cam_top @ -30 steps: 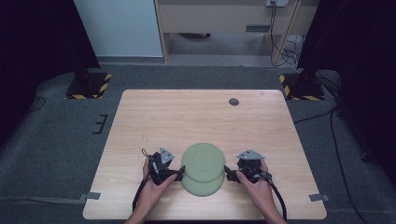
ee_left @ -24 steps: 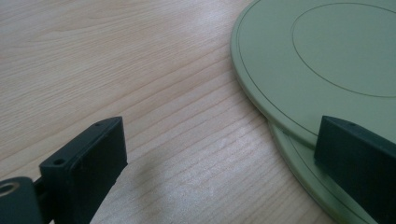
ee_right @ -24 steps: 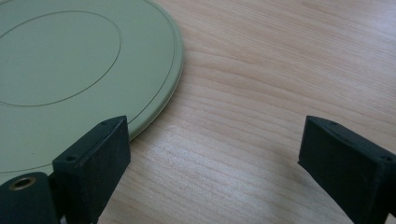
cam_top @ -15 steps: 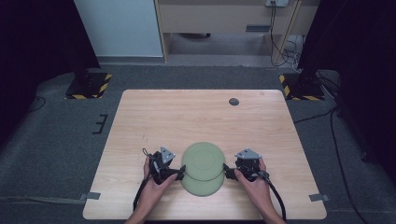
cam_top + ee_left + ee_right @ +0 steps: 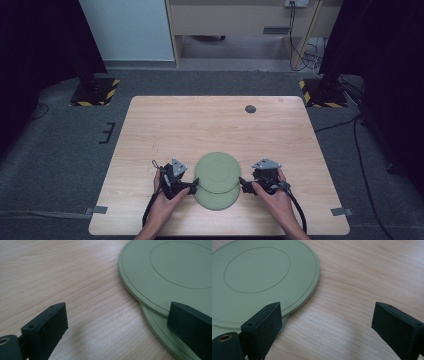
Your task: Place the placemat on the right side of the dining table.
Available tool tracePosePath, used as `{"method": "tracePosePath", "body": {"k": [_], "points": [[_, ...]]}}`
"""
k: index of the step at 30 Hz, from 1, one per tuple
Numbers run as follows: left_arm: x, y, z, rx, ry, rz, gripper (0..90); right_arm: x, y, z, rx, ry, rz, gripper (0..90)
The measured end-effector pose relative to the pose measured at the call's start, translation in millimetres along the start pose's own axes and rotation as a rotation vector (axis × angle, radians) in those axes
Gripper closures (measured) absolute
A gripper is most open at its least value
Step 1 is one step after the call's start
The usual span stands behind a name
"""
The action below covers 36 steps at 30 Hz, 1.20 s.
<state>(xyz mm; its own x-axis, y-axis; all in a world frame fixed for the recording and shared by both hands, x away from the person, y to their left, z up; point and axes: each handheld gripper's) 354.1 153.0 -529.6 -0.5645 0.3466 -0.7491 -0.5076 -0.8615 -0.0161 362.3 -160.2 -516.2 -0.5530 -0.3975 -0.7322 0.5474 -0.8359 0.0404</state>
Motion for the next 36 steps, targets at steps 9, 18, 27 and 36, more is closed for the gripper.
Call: {"method": "tracePosePath", "body": {"k": [9,18,27,36], "points": [[3.8,2.0,7.6,0.022,0.006,0.003,2.5,-33.1,6.7,-11.6,-0.139,-0.091,0.053,17.5],[4.2,5.8,4.0,0.037,-0.007,-0.011,2.6,-62.8,9.5,-40.6,-0.212,-0.130,0.040,20.1],[3.6,7.9,2.8,0.043,-0.005,-0.016,1.9,-71.0,9.8,-65.7,-0.289,-0.164,-0.005,21.7],[0.6,8.7,-1.2,0.036,-0.004,-0.021,0.3,-68.5,9.7,-75.2,-0.319,-0.178,-0.031,19.4]]}}
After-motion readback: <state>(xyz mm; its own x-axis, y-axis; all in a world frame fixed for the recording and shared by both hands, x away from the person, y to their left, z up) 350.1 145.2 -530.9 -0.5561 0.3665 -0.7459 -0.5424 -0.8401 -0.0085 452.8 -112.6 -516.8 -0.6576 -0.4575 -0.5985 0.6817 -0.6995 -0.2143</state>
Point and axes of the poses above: each handheld gripper's, and its own axes: z roughly backward along the jaws, x roughly out of its underside, y roughly to its right, and after that the axes turned 2 degrees about z, right-handed
